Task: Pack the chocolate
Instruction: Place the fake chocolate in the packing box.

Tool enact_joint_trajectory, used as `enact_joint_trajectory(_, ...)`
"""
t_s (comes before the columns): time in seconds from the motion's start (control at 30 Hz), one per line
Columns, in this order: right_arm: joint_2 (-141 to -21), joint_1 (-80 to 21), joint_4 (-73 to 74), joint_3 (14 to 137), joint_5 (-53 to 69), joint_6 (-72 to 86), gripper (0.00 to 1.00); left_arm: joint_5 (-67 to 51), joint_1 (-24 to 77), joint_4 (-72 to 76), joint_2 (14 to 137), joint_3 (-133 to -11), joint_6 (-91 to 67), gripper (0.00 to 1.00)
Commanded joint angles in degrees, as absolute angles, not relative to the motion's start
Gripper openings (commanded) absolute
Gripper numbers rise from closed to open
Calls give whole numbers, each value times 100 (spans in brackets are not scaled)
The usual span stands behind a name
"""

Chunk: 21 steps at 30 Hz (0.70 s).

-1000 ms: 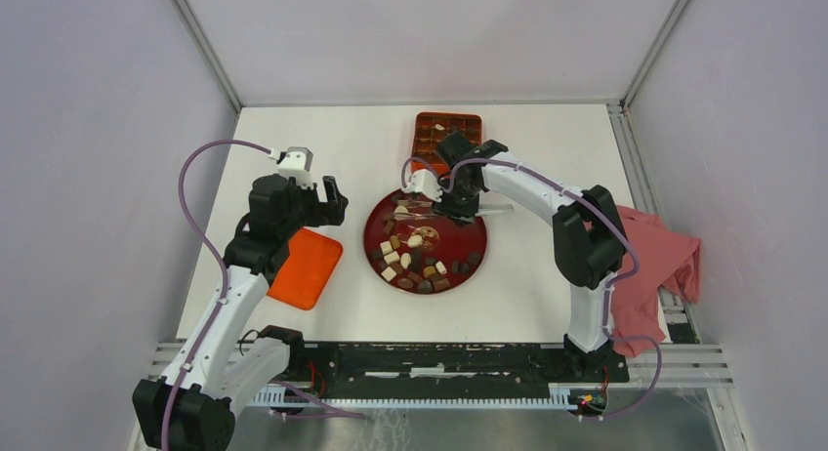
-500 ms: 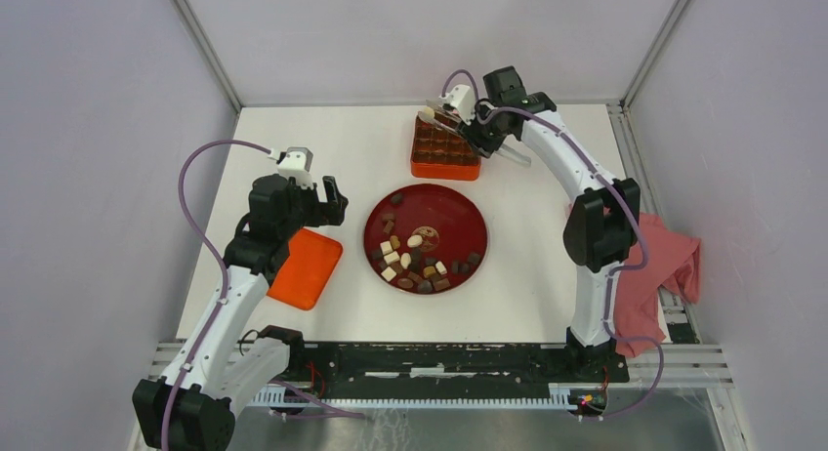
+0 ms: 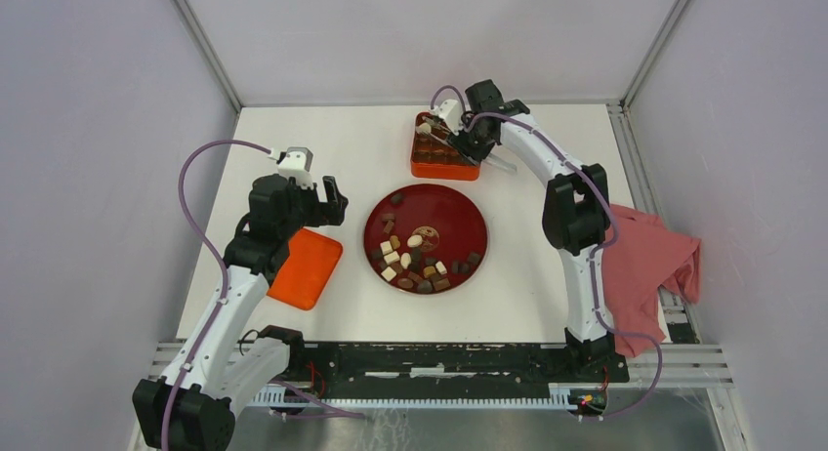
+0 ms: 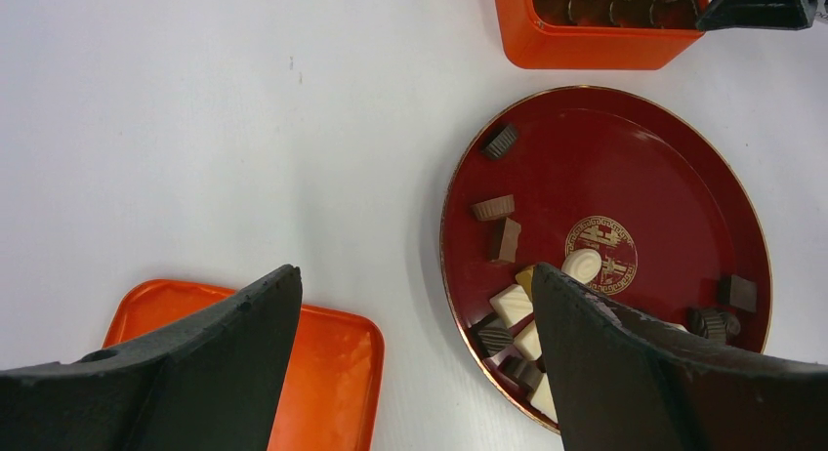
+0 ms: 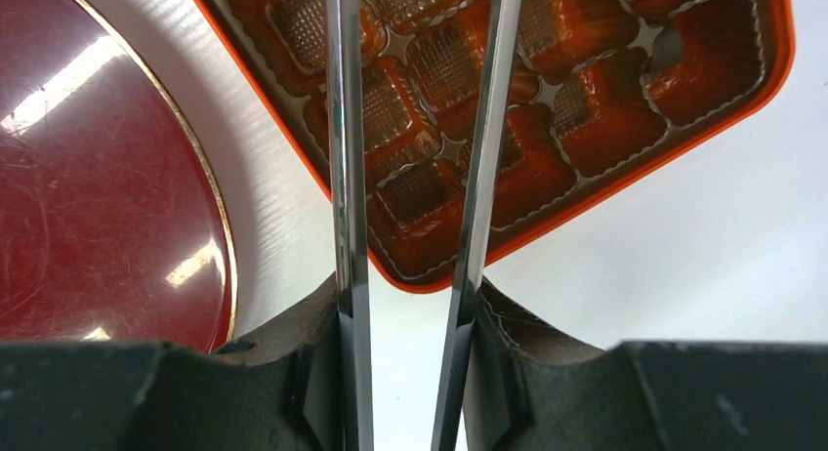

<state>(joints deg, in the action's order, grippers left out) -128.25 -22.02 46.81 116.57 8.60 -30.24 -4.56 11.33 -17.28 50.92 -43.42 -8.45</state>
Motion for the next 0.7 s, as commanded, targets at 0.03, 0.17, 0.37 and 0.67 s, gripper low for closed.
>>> enact_joint_trajectory(0.03, -12897, -2180, 4421, 12023, 677, -2936, 12, -420, 1112, -1617, 5044, -4342, -545, 92)
enact_joint_trajectory(0.17, -12992, -2178, 4361, 12070, 658, -2905, 15, -430, 1104, -1617, 5047, -4342, -549, 92)
enact_joint_trajectory(0.37, -13139, -2181, 4321, 12168, 622, -2892, 19, -429, 1105, -1617, 5058, -4347, -547, 92)
enact_joint_trajectory(0.67, -13279, -2171, 4304, 12241, 659, -2867, 32, -431, 1107, -1617, 5081, -4351, -537, 92)
